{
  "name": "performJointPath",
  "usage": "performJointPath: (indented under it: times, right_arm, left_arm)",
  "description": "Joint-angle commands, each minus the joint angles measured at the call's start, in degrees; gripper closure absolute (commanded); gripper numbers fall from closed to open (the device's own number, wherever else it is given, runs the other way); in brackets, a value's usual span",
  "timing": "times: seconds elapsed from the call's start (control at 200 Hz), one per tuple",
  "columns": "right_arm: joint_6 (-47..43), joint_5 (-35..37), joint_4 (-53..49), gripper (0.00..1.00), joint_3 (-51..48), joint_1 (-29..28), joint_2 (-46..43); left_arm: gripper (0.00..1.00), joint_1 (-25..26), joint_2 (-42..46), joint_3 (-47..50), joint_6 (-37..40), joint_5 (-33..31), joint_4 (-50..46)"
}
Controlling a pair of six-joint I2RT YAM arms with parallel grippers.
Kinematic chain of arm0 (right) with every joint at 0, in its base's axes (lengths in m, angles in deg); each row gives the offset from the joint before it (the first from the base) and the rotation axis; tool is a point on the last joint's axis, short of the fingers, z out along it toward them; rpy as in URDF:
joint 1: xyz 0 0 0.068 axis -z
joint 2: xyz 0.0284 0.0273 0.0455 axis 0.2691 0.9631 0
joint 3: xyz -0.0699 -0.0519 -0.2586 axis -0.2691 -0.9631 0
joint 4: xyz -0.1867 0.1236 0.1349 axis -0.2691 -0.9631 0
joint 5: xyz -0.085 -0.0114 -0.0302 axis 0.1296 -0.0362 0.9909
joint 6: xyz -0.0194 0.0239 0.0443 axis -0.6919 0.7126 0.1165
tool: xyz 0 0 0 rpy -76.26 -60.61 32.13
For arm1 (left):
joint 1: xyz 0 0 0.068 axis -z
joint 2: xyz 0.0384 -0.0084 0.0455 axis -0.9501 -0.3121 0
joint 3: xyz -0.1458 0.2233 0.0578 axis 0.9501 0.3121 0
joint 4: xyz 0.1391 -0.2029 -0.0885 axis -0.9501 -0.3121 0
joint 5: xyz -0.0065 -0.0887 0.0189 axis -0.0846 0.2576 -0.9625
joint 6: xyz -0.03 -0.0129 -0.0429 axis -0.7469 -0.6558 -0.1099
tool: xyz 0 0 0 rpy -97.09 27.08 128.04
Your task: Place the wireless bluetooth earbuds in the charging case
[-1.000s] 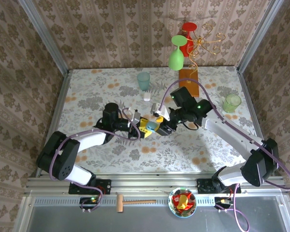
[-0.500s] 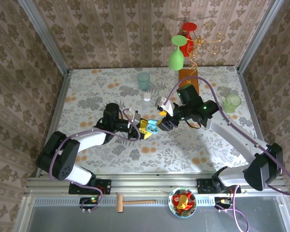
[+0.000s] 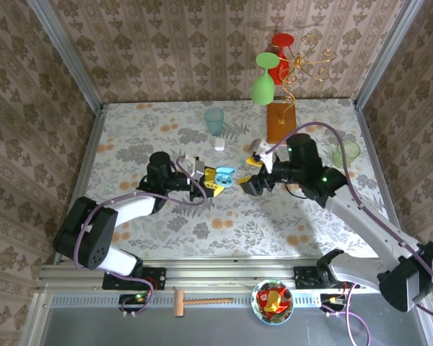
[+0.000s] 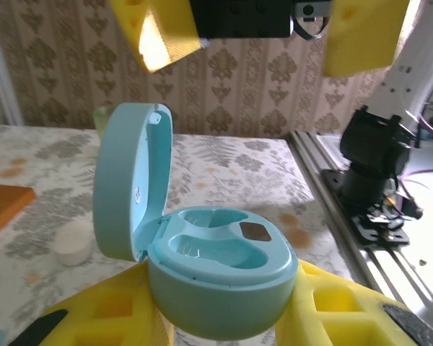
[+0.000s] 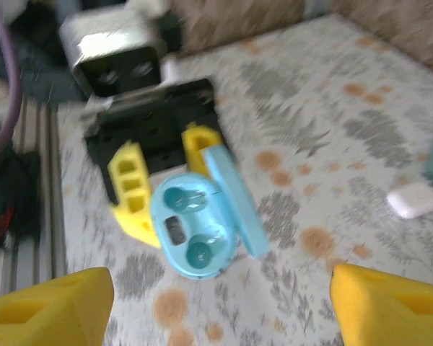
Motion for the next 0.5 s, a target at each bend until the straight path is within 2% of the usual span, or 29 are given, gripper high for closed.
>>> performJointPath:
  times: [0.0,0.15,0.37,0.45,0.495]
  right_arm:
    - [19.7,6.3,15.2,0.23,-5.3,3.9,-3.0]
    - [31.1,20.4,10.6,0.28,-7.2,6.4,-1.7]
    - [33.1,26.6,2.7,0.26,-5.4,5.0,6.9]
    - [31.1,30.1,0.1,0.27,-3.6,2.9,9.9]
    - [29.5,31.2,-2.1,0.31,-1.7,1.7,12.5]
  left_arm:
    - [0.75,-1.0,-0.8,1.5,-5.7,-1.3,12.0]
    - [0.74,-1.8,-1.8,2.5,-8.0,-3.0,18.4]
    - [0.74,-4.7,-0.6,3.6,-7.6,-5.5,20.6]
    - [0.74,-5.1,0.2,3.7,-7.3,-5.9,20.2]
    - [0.74,-5.4,0.5,3.8,-7.0,-5.6,19.7]
